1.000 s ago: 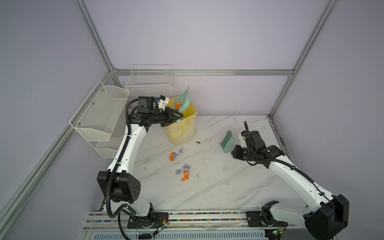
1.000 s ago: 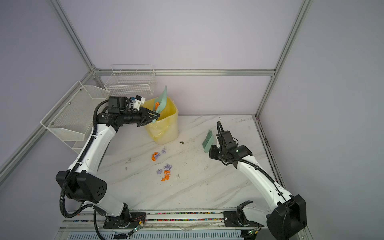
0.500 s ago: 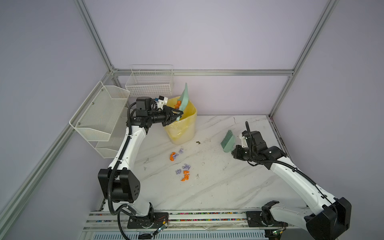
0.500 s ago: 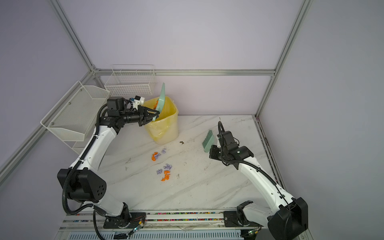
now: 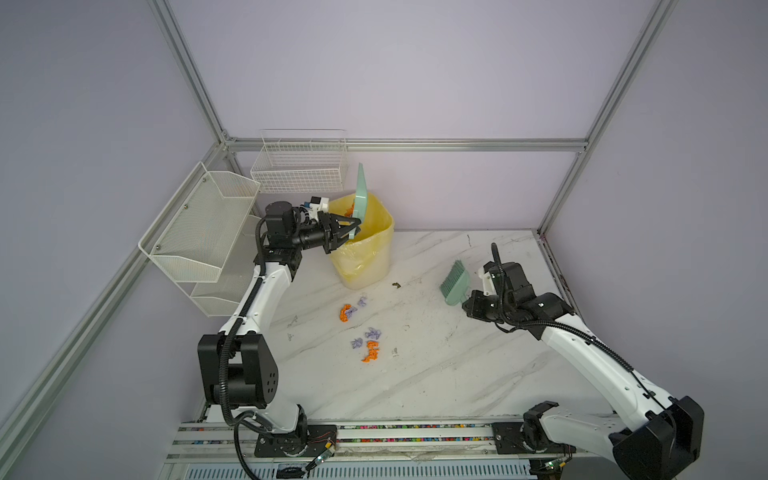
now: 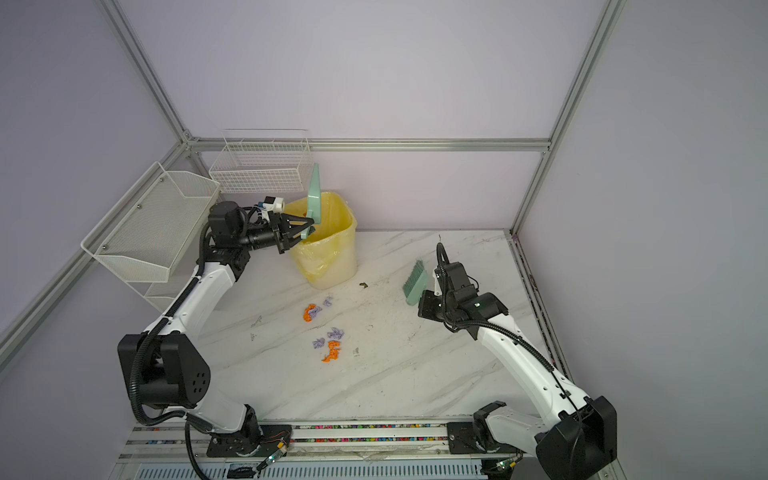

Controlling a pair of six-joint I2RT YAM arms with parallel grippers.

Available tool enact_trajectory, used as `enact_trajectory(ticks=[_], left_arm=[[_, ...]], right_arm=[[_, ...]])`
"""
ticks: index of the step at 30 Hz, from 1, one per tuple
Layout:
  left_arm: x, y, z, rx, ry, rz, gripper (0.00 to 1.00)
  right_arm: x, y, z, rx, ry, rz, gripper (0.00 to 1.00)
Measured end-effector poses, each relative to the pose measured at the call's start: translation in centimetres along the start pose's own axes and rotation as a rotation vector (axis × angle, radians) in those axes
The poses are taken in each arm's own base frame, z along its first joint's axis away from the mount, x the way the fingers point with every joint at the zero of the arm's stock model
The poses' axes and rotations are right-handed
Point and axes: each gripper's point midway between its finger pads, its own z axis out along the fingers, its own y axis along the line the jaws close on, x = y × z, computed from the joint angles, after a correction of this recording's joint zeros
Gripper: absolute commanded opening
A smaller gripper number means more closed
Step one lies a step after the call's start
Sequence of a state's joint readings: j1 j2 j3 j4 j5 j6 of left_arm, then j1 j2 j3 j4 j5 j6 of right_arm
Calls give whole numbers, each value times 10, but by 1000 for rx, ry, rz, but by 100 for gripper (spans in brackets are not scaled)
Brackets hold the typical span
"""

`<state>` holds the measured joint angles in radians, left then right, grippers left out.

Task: Sweep away the paper scraps from the table
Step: 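Tip the dustpan over the yellow bin with the left gripper, then lower the empty dustpan with the left gripper while the right brings the brush over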

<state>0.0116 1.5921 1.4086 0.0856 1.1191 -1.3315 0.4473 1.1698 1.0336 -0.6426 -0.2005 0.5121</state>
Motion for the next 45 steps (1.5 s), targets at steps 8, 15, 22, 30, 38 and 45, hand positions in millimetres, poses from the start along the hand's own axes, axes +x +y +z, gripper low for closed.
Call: enact_trajectory(ticks=[8,15,22,30,38,45], left_arm=[[-2,-30,-6,137,9,8,10],[-4,-32,-7,220,24,-32,10],[-6,-29,-8,262,40,-86,10],[-1,-45,-13,335,43,22,10],[-4,-42,-13,343,40,36,10],[4,-41,-16,270,30,-19,10]], right_arm=[[0,0,0,0,0,0,0],[0,0,0,-2,2,0,0],[0,1,0,-5,1,3,0],[0,1,0,-6,2,4,0],[2,3,0,-19,11,3,0],[6,10,0,-55,37,-1,0]])
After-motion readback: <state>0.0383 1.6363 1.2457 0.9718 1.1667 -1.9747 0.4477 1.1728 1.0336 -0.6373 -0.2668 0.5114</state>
